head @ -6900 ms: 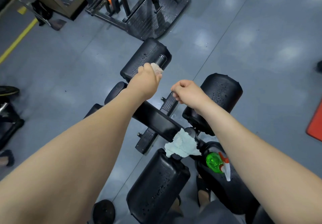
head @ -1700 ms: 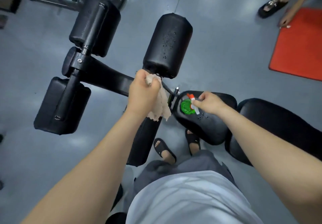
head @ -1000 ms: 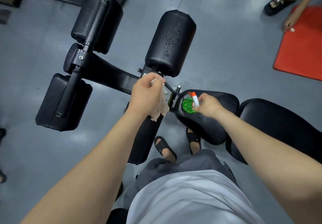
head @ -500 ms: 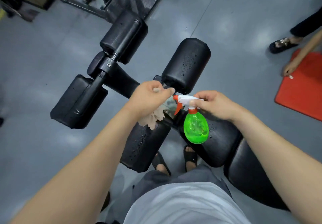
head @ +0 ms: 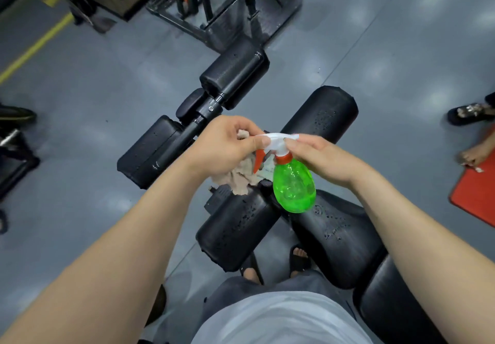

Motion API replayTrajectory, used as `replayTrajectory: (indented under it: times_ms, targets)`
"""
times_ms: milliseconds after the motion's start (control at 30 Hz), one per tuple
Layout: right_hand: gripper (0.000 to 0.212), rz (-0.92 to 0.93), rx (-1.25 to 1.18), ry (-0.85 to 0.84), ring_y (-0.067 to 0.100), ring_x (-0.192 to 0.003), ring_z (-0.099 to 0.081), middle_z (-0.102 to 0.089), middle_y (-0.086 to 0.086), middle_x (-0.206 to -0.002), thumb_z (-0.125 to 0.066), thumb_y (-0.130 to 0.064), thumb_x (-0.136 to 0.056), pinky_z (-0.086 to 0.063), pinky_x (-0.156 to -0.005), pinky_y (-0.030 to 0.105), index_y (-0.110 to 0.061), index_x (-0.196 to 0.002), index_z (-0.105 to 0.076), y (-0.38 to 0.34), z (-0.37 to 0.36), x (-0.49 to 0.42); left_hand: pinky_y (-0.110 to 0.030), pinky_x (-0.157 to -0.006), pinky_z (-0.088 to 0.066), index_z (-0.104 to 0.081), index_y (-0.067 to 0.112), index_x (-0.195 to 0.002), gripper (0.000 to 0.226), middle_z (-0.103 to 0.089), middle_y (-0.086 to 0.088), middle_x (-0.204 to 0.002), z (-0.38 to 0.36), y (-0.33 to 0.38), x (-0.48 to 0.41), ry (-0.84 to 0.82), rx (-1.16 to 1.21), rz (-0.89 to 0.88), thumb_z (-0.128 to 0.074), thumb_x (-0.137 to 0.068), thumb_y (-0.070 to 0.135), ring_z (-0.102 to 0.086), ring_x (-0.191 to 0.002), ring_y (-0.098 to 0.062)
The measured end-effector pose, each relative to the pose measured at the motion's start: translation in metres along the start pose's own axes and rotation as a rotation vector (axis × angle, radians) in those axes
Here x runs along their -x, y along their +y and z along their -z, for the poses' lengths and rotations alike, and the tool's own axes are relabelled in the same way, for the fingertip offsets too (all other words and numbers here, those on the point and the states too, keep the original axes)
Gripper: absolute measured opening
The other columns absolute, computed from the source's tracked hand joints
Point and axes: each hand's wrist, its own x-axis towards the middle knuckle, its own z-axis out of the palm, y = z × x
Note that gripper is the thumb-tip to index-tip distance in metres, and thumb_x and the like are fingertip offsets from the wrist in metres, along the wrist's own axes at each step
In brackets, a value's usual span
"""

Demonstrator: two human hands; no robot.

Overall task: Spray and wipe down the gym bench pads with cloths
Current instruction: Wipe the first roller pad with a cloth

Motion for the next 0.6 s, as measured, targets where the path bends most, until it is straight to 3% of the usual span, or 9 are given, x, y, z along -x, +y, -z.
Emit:
replayTrajectory:
  times_ms: [100,200,300,433,500,600]
  targets:
    - [0.041,0.000,0.056,-0.141,0.018,-0.128,-0.059,-0.069,0.000,-0.129,-0.066,-0.044,-0.091,-0.040,-0.114,0.040,-0.020,-0.125,-0.068,-0.008,0.000,-0.015,-0.028,-0.073,-0.053,-0.077,0.011,-0.090,0.010,-0.076,-0.014,-0.085,0.021,-0.002,0.007,0.058,0.033,0.010,-0.076,-0.091,0.022,-0.065,-0.072,-0.015]
    - [0.035,-0.005,0.102,-0.221,0.006,-0.128,-0.057,-0.067,-0.011,-0.132,-0.065,-0.036,-0.097,-0.040,-0.110,0.031,-0.028,-0.131,-0.065,-0.020,-0.009,-0.029,-0.014,-0.071,-0.051,-0.077,0.008,-0.094,0.009,-0.077,0.004,-0.083,0.041,-0.010,0.015,0.108,0.045,0.005,-0.073,-0.093,0.017,-0.068,-0.076,-0.003]
    - [0.035,-0.018,0.161,-0.245,0.001,-0.125,-0.058,-0.068,-0.016,-0.128,-0.064,-0.050,-0.095,-0.040,-0.111,0.031,-0.033,-0.125,-0.069,-0.028,-0.026,-0.044,-0.005,-0.063,-0.040,-0.076,0.004,-0.098,0.011,-0.068,0.020,-0.067,0.054,-0.020,0.019,0.112,0.030,0.000,-0.070,-0.095,0.013,-0.059,-0.063,0.007]
    - [0.040,-0.027,0.062,-0.220,0.005,-0.104,-0.063,-0.070,-0.010,-0.111,-0.064,-0.043,-0.091,-0.046,-0.094,0.024,-0.021,-0.124,-0.070,-0.035,-0.050,-0.063,-0.013,-0.076,-0.047,-0.075,0.005,-0.097,0.010,-0.076,0.004,-0.084,0.072,-0.030,0.021,0.133,0.067,-0.029,-0.068,-0.097,0.012,-0.068,-0.079,-0.003]
    - [0.039,-0.030,0.046,-0.252,0.010,-0.110,-0.065,-0.070,-0.009,-0.118,-0.064,-0.039,-0.091,-0.048,-0.095,0.025,-0.022,-0.127,-0.069,-0.039,-0.059,-0.070,-0.023,-0.083,-0.052,-0.074,0.005,-0.099,0.011,-0.077,-0.006,-0.090,0.084,-0.040,0.021,0.141,0.137,-0.034,-0.068,-0.098,0.014,-0.071,-0.086,-0.012]
    - [0.041,-0.055,0.038,-0.298,0.010,-0.107,-0.067,-0.073,-0.011,-0.116,-0.064,-0.035,-0.092,-0.050,-0.093,0.025,-0.018,-0.129,-0.067,-0.043,-0.077,-0.080,-0.024,-0.085,-0.053,-0.076,0.010,-0.100,0.011,-0.078,-0.001,-0.092,0.103,-0.054,0.020,0.160,0.128,-0.023,-0.069,-0.097,0.018,-0.071,-0.089,-0.009]
